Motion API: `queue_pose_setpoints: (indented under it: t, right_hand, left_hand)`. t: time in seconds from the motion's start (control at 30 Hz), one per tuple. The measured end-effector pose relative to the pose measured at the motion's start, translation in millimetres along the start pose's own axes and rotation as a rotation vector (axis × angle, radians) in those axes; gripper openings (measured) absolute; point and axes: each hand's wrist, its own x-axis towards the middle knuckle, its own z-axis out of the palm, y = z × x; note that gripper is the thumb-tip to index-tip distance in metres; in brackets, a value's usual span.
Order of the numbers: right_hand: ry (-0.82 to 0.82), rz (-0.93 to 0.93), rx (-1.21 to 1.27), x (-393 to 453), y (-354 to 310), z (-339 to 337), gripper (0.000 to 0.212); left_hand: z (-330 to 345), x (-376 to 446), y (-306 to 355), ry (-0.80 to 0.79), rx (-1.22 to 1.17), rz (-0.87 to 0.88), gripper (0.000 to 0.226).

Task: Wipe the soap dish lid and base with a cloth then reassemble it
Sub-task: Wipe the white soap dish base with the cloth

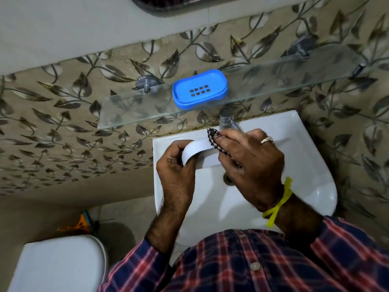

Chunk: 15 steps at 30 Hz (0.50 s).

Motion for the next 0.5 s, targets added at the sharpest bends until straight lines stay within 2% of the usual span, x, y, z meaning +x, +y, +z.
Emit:
queue_pose_setpoints:
  t: [0.07,0.1,0.17,0.23,0.3,0.4,0.5]
  right_hand:
    - [0.033,0.016,-0.037,-0.2,2.0,4.9,0.019]
    - [0.050,0.026,-0.053,0.7,4.9,6.2,0.018]
    - [0.078,0.043,-0.061,4.7,9.6,7.2,0.018]
    - [0.083,0.034,-0.066,7.4,8.4,8.6,0.017]
    - [0.076,0.006,-0.053,8.0,1.8,9.9,0.016]
    - [0.088,-0.045,-0.041,3.0,-4.7,5.3,0.018]
    - [0.081,-0.091,0.011,-3.8,2.8,-6.9,0.020]
  left_hand:
    - [1.6,-0.8,6.1,-0.034,0.028,-0.120,0.024]
    - [2.7,-2.1,10.8,-0.062,-0.005,-0.231,0.034]
    - [9.2,-4.1,21.8,-0.139,-0.231,-0.510,0.067]
    - [19.5,-3.2,28.4,-0.175,-0.400,-0.674,0.091]
    - [29.3,-1.2,31.4,-0.127,-0.480,-0.683,0.091]
    - [37.9,1.8,29.9,0.045,-0.576,-0.594,0.081]
    - [34.1,2.9,19.7,0.083,-0.608,-0.473,0.071]
